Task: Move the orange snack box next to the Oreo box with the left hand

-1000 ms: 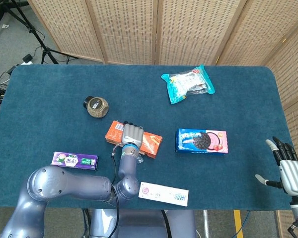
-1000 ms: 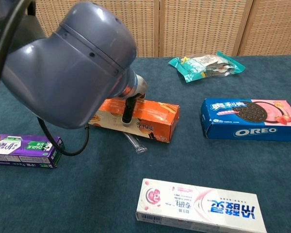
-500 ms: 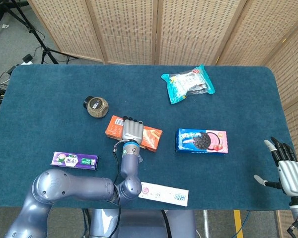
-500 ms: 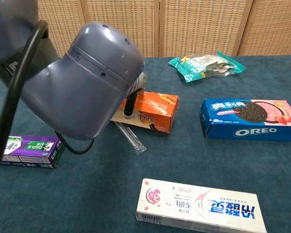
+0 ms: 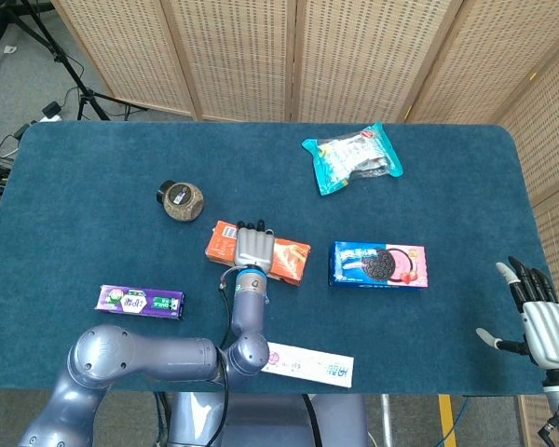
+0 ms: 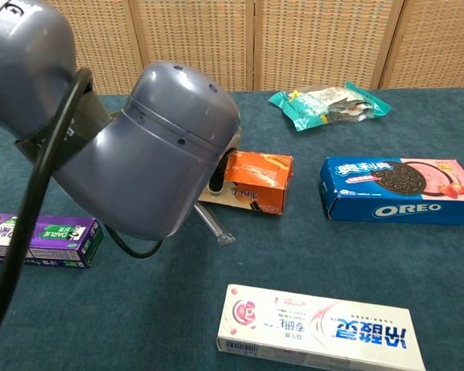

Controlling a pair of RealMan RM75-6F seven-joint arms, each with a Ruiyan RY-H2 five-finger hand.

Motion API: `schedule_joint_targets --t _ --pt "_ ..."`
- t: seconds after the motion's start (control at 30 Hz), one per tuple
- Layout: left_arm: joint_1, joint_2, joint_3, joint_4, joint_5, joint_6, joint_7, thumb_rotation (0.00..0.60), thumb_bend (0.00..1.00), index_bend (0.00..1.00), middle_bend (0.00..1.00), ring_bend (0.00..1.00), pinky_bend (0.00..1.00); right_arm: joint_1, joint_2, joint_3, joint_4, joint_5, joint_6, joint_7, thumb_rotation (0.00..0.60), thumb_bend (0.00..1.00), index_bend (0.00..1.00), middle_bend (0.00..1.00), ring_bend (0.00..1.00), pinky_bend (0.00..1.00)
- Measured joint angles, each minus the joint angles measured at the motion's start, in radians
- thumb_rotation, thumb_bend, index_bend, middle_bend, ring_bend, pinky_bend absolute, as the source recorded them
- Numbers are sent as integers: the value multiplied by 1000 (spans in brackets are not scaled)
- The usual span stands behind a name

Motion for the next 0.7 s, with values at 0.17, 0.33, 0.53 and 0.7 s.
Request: schedule_joint_targets --t 0.17,0.33,0.53,0.7 --pt "18 -6 -18 7 29 -7 -10 600 259 277 0 156 284 -1 -4 3 5 -4 10 6 600 53 0 0 0 0" --pt "48 -4 -36 -3 67 -25 -39 600 225 166 0 62 204 -2 -7 1 7 -8 14 5 600 53 0 0 0 0" --pt "84 14 -53 -33 124 -52 -117 600 207 70 0 0 95 -4 -9 4 9 -6 20 7 600 53 0 0 0 0" --pt "137 60 -63 -88 229 -68 -229 600 146 21 0 0 64 -5 -10 4 9 -8 24 6 600 53 0 0 0 0"
